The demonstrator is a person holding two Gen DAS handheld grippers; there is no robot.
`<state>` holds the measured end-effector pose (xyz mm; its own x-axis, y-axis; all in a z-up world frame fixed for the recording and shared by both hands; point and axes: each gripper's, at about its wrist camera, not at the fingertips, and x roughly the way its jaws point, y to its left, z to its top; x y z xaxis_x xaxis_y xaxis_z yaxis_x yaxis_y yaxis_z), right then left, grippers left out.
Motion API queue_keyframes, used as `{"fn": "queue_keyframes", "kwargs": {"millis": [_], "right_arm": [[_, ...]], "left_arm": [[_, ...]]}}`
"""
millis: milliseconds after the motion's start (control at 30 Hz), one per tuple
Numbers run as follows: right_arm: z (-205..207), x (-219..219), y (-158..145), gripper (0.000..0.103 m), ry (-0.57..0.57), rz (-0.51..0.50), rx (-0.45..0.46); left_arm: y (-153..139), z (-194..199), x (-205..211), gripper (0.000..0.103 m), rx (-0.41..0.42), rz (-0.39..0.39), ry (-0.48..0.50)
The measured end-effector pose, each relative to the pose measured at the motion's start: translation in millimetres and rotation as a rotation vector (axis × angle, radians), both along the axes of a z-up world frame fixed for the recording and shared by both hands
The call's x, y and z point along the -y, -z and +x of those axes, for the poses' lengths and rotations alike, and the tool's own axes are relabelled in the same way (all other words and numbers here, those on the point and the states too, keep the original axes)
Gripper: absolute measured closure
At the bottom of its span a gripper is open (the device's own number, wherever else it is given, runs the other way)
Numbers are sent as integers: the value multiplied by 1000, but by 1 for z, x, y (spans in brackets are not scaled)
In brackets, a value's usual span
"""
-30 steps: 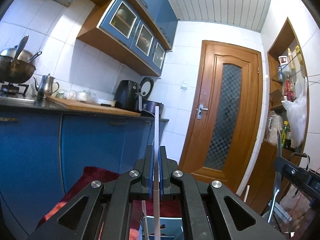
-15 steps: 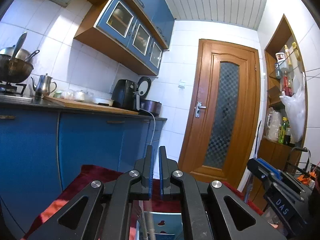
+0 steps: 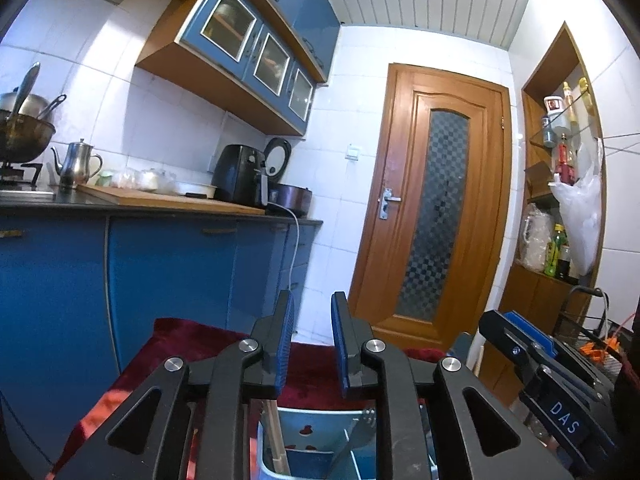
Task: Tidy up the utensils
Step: 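Open both tools to drop the white stick and silver knife into the caddy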
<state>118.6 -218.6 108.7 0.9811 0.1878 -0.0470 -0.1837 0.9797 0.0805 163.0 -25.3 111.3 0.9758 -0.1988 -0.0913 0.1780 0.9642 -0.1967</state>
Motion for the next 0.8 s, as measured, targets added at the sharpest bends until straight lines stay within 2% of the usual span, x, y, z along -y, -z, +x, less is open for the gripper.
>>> {"fn": "queue_keyframes", "kwargs": {"millis": [167, 533, 800], "right_arm": [[-14, 1, -10, 64, 16, -8, -15], [-49, 13, -23, 64, 3, 53, -107], [-79, 8, -23, 64, -14, 33, -157]], "left_arm": [[-9, -10, 0, 84, -36, 6, 26], [-19, -49, -6, 84, -111, 19, 47], [-18, -75, -14, 84, -162, 32, 48]]}}
